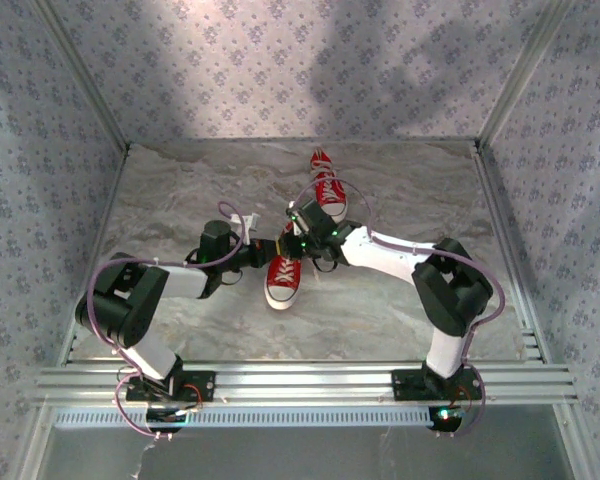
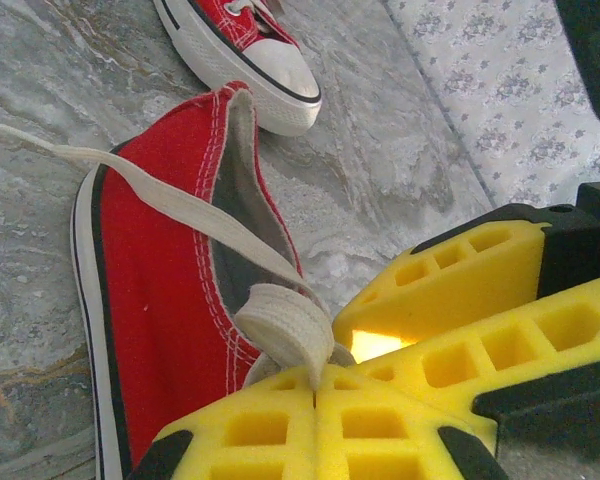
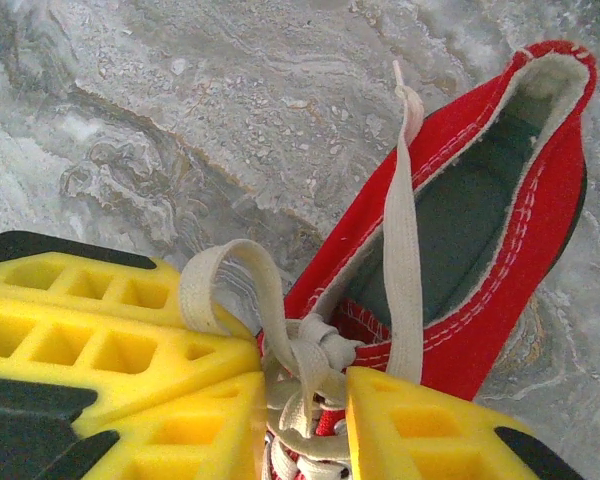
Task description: Tie the shoes
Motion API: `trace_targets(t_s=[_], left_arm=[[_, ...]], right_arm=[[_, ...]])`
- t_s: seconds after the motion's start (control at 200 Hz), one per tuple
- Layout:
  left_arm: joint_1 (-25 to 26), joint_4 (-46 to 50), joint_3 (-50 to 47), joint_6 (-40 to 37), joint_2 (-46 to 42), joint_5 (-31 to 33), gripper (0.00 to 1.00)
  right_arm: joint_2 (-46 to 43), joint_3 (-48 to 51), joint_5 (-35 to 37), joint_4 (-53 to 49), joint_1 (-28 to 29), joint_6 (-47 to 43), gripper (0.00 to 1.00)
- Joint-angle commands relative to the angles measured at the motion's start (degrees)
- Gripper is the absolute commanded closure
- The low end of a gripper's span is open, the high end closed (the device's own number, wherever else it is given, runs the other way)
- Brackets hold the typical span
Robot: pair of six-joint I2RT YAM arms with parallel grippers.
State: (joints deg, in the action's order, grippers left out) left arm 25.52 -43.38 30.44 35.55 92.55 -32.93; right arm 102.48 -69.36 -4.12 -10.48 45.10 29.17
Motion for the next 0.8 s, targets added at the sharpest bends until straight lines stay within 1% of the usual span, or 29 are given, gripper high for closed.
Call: trace_targets(t_s=[0.0,0.1,0.245,0.405,0.47,0.799], left_arm=[[0.2,-2.4,-0.7,-0.2,-0.8,-1.5,1.00],[0.1,-2.5,-0.7,-0.2,-0.9,-1.4,1.00],[0.1,-2.5,-0.8,-0.2,-1.0,-1.2,1.00],[-0.1,-1.8,-0.8,-0.1,-0.9,-0.6,1.00],[-0.2,-1.7,-0.8,-0.2,-0.7,-0.6,1.00],[-0.4,-1.5,-0.8,-0.2,0.1,-0.3,1.00]], right_arm=[[1.6,-2.0,-0.3,0.0,-0.4,0.7,0.72],[2.2,-2.1,-1.0,0.6,-0.7,0.7,0.75],[1.7,-1.6,-1.2,1.4,-0.8,0.9,0.86],[-1.9,0.5,-0.2,2.5,-0.7,1.1,0.96],[-3.2,2.9,-0.3,2.8,-0.7,1.4,0.98],[-6.2,6.9,1.1,2.5,-0.8,2.4,0.98]])
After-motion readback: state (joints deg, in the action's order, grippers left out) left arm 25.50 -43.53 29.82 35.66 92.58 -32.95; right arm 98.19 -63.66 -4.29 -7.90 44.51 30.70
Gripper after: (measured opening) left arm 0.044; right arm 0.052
